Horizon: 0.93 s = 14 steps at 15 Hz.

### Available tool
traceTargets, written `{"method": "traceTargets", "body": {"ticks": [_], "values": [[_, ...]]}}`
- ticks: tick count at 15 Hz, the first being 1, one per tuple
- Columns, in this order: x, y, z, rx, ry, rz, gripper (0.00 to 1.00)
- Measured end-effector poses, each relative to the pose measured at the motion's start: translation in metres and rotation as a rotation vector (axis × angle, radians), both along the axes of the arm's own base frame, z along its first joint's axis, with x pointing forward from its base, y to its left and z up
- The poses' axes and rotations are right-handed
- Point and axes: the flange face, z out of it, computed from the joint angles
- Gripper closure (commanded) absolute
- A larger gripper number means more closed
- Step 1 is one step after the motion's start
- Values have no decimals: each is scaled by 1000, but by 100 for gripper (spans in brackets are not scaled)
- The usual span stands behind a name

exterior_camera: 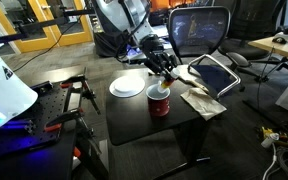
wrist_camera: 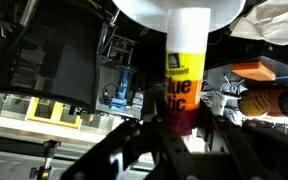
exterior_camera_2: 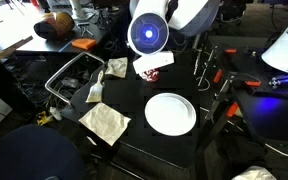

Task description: Pick the bottle on the table and put it in the mug

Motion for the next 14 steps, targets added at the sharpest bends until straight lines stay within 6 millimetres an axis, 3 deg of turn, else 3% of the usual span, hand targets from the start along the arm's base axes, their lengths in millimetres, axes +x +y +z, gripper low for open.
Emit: {"method": "traceTargets", "body": {"ticks": [6,7,8,13,14], "values": [[-4,5,-24,3,34,5,92],[-5,8,-28,5,41,8,56],[-7,10,-31,8,46,12,40],[-8,17,-37,15,51,17,4],[-8,17,-37,17,42,12,1]]}}
